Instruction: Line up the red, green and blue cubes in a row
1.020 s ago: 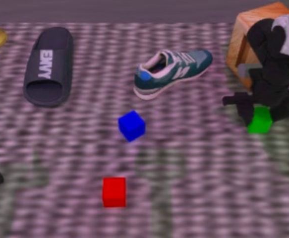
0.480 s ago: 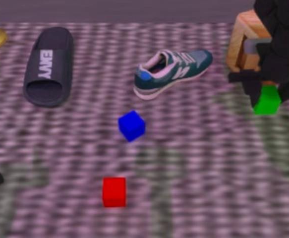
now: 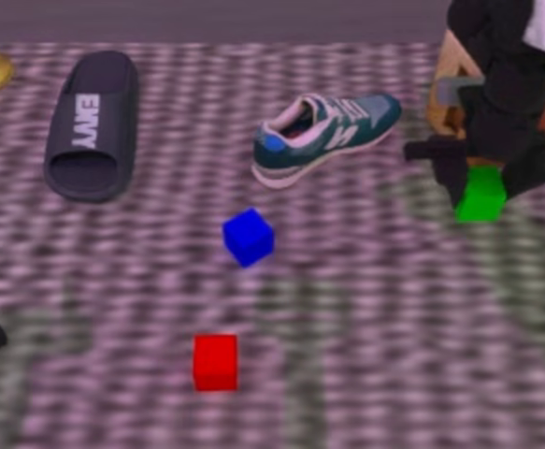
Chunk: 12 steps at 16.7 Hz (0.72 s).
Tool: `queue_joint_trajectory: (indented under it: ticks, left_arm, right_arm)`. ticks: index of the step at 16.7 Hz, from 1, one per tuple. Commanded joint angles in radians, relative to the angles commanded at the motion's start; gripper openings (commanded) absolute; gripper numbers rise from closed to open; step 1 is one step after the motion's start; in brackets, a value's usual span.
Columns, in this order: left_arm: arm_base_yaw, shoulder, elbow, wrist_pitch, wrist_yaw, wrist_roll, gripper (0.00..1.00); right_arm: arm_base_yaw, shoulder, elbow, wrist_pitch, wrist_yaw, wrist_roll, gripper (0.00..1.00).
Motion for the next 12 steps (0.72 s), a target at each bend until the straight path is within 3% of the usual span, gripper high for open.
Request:
queue_joint_trajectory:
  ticks: [9,12]
  left_arm:
    - [0.000,0.000,0.000,0.000,0.000,0.000,1.00]
    - [0.000,0.000,0.000,0.000,0.000,0.000,1.00]
  right_arm:
    - [0.505,-0.097,-0.103,-0.012,0.001,0.544,0.00]
    - [0.598,-0.133,-0.130,-0.004,0.004,0.636,0.00]
